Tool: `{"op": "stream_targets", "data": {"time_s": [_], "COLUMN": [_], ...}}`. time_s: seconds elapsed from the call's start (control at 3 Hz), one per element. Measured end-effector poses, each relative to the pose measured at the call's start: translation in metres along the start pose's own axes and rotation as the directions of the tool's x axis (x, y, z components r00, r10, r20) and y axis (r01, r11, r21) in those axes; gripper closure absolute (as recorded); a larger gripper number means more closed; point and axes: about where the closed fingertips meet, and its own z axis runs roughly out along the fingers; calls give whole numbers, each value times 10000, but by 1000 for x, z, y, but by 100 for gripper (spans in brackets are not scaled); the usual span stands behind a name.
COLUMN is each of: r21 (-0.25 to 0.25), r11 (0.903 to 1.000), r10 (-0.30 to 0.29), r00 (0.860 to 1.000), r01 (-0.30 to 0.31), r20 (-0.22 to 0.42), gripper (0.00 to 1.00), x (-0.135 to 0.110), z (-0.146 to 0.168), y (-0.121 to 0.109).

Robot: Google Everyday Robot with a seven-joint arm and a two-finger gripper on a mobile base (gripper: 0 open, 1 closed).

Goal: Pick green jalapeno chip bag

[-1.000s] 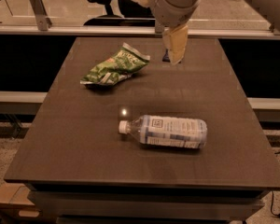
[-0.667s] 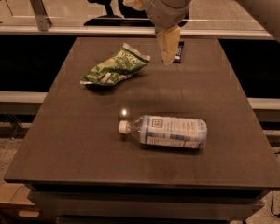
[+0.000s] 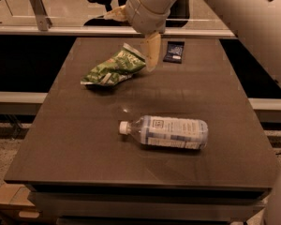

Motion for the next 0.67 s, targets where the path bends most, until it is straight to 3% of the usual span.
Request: {"op": "stream_targets", "data": {"time_s": [0.67], "r21": [-525], "r11": [9968], "r10": [-519], "r00": [9877], "r01": [602], "r20": [1478], "gripper": [0], "x": [-28], "z": [43], "y": [-14]}}
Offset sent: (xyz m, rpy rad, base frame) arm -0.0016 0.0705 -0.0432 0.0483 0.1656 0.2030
